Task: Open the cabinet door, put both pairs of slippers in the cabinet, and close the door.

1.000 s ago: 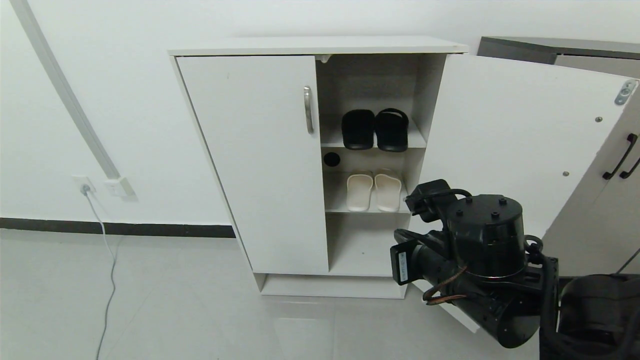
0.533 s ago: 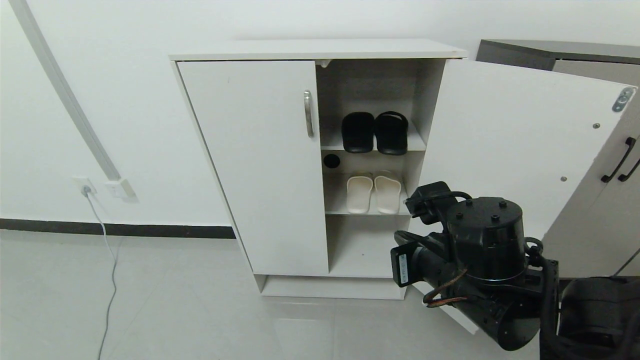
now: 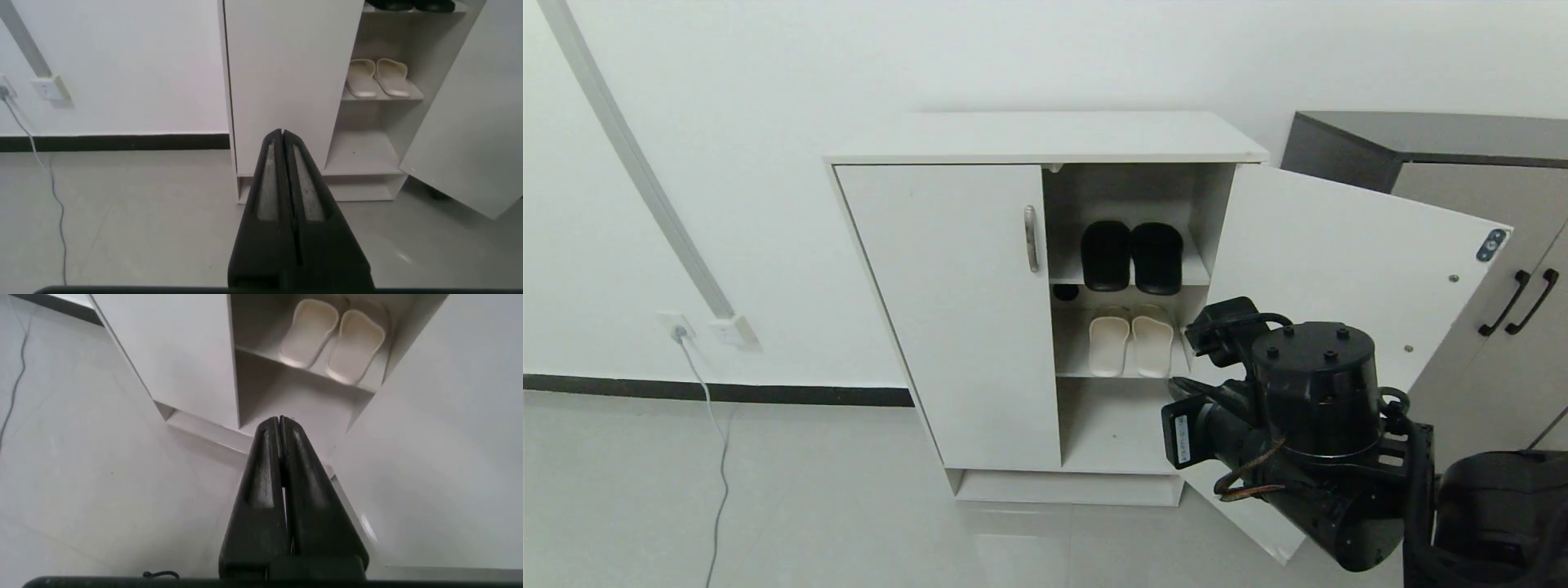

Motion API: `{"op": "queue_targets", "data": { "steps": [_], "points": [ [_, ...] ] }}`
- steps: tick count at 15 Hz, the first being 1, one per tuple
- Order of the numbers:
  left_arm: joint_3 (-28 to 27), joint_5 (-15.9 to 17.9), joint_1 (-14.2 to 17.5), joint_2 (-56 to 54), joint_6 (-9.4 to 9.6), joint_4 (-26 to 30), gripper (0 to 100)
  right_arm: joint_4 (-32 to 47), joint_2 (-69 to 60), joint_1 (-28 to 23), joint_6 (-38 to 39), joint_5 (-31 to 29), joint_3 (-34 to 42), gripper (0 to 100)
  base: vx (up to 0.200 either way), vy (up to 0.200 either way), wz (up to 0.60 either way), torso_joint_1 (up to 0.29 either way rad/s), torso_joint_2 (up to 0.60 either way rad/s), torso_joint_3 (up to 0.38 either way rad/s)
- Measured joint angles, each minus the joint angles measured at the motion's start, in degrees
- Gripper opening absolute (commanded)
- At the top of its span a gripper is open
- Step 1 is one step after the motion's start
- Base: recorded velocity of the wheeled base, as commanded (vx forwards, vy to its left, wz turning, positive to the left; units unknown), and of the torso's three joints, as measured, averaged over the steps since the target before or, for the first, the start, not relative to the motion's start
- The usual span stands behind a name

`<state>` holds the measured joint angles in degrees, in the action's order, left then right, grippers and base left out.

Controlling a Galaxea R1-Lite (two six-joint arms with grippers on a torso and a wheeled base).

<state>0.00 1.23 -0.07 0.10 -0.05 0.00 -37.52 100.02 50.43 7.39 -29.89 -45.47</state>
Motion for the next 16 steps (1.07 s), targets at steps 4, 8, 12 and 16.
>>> {"op": "queue_targets", "data": {
  "steps": [4,8,12,16],
  "points": [
    [0.0,0.0,0.0,0.0,-0.02,0.0,0,0.0,0.0,0.0,0.0,0.0,0.0,0,0.0,0.0,0.0,0.139,-0.47,-0.327],
    [0.0,0.0,0.0,0.0,-0.02,0.0,0,0.0,0.1,0.0,0.0,0.1,0.0,0,0.0,0.0,0.0,0.172,-0.48,-0.314],
    [0.0,0.0,0.0,0.0,-0.02,0.0,0,0.0,0.1,0.0,0.0,0.1,0.0,0,0.0,0.0,0.0,0.196,-0.5,-0.315],
    [0.0,0.0,0.0,0.0,-0.02,0.0,0,0.0,0.1,0.0,0.0,0.1,0.0,0,0.0,0.0,0.0,0.221,-0.54,-0.317]
  ]
}}
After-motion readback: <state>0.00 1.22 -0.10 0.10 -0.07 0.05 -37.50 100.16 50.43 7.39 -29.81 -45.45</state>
